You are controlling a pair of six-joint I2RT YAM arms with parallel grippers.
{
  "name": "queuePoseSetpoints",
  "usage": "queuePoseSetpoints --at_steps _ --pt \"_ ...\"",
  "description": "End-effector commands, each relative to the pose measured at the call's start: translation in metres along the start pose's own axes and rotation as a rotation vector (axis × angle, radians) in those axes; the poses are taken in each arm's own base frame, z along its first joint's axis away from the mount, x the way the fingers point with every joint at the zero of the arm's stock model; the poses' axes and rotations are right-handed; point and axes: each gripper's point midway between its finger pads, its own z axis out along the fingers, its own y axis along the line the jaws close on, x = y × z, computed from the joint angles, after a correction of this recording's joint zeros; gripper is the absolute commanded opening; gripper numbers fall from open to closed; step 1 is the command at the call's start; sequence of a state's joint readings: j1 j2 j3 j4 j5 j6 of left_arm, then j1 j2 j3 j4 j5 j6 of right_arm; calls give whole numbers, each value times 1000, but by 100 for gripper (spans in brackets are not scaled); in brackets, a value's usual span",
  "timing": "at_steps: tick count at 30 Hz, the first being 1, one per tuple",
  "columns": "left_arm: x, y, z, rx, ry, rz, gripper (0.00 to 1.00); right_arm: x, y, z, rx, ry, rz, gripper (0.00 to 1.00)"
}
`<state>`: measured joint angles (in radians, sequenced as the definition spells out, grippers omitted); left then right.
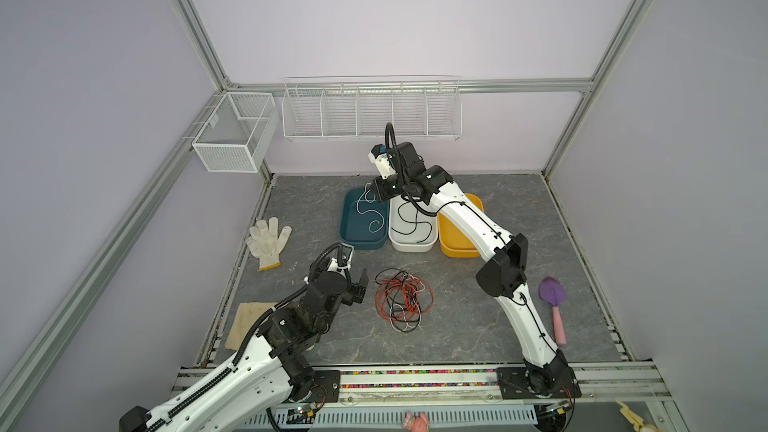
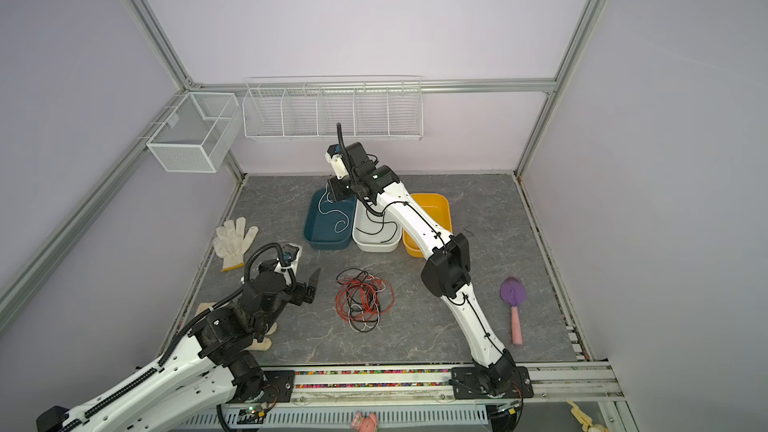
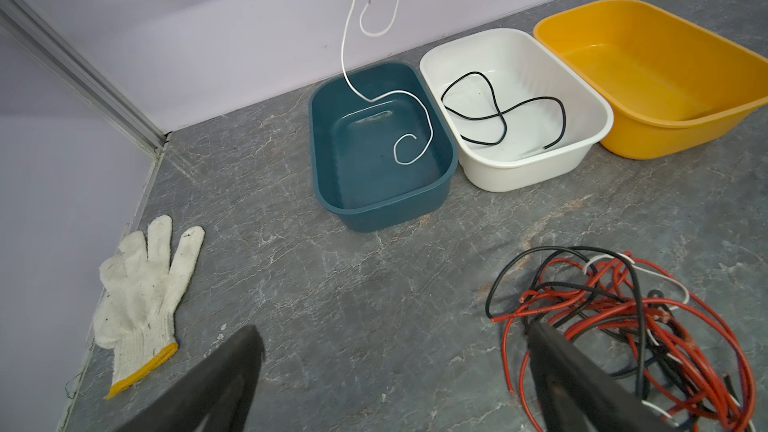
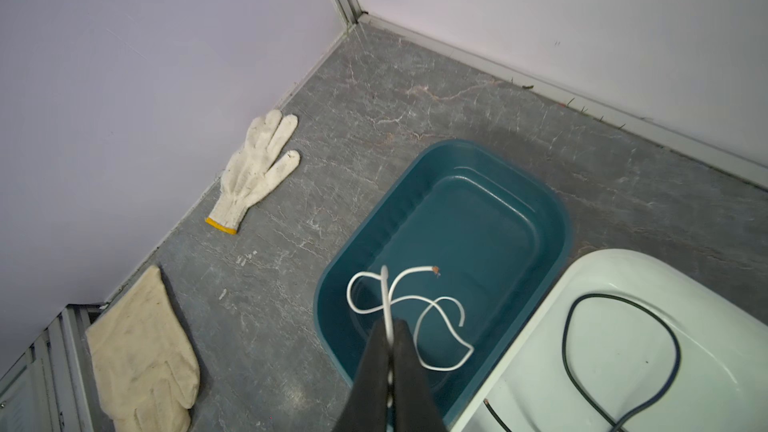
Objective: Untangle the cables
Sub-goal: 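Carry the white cable over the teal tub and lower it in, then open the right gripper and move it back toward the cable pile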
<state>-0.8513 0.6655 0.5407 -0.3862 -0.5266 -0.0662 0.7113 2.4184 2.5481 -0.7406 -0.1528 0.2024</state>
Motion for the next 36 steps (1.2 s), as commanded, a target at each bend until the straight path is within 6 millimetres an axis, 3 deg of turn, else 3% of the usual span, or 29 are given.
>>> queuePoseSetpoints --at_steps 1,9,17,22,32,36 --pt "-4 1 0 -10 -13 13 99 6 -2 18 -22 5 10 6" --pt "-4 2 0 -11 -13 12 99 42 -15 54 -18 85 68 6" --pt "-4 1 0 -8 -11 16 99 59 -24 62 28 126 78 8" --pt "-4 0 0 -4 -10 17 99 62 -32 58 77 139 82 11" --pt "-3 1 -1 -3 -12 13 99 53 -28 35 98 140 79 19" --pt "-4 0 -1 2 -13 12 99 48 -18 12 78 142 94 31"
